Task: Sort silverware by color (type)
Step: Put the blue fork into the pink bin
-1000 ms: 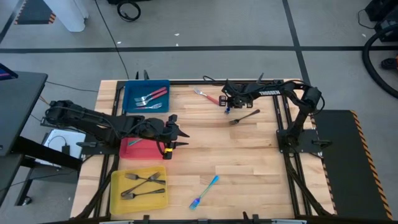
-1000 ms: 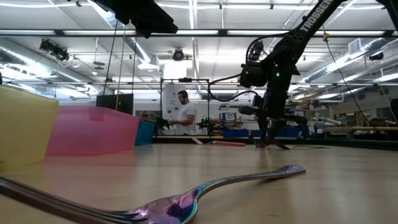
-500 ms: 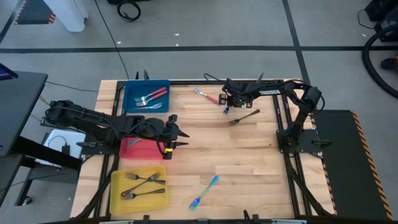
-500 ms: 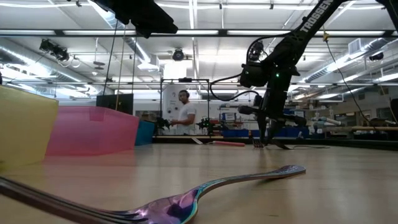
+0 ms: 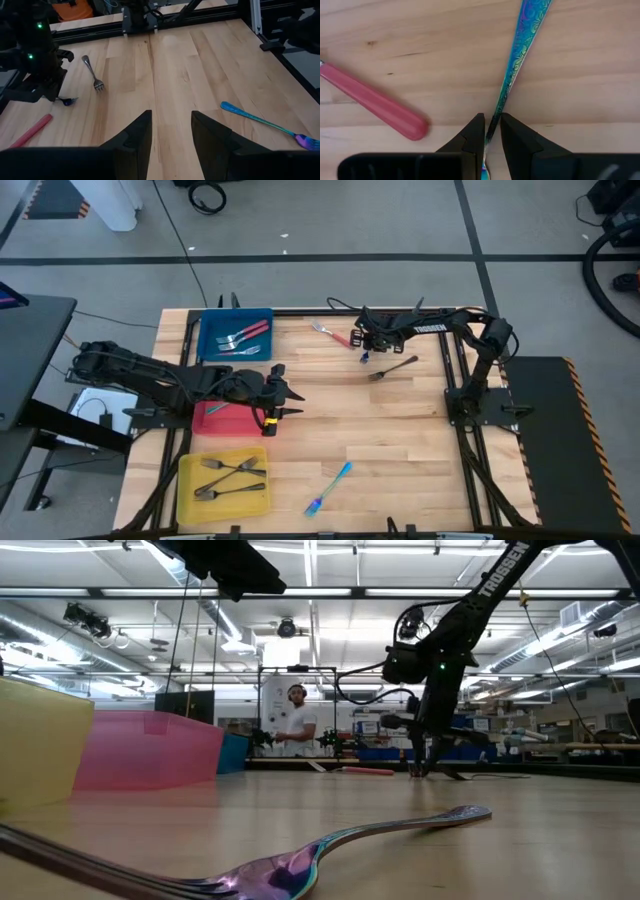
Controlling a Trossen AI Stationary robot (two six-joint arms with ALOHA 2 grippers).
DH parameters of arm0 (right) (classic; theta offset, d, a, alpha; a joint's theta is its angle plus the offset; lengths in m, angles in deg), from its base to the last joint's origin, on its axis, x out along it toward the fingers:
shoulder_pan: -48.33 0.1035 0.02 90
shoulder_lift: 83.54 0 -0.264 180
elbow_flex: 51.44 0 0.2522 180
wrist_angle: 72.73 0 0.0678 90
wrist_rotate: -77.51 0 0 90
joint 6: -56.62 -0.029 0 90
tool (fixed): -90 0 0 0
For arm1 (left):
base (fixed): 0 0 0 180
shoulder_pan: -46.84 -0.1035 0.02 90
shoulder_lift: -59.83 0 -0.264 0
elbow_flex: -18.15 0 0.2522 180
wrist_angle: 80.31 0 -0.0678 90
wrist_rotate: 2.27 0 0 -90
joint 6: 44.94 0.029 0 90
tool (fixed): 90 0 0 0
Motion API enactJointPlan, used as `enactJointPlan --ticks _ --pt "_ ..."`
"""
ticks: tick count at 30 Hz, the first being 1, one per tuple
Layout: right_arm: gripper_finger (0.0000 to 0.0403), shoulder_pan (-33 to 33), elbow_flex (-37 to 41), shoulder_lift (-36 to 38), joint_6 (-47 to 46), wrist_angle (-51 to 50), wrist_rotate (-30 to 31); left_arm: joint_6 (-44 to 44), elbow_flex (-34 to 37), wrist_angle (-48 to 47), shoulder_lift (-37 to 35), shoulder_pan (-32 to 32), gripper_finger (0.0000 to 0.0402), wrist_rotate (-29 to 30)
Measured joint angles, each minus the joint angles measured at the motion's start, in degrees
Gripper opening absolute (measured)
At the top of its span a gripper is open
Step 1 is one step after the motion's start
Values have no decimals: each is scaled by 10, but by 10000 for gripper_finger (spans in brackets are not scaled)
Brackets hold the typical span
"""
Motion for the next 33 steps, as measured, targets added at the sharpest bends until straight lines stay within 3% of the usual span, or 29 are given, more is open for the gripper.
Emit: enactJointPlan --ticks 6,13,19,33 --pt "63 1 0 0 31 -20 13 0 0 -2 0 0 137 0" --pt "11 0 1 5 74 -26 12 0 0 -3 0 0 137 0" --pt "11 0 2 14 125 -27 0 0 0 -5 0 0 137 0" --pt "7 41 4 169 220 -73 -4 0 0 -14 0 0 137 0"
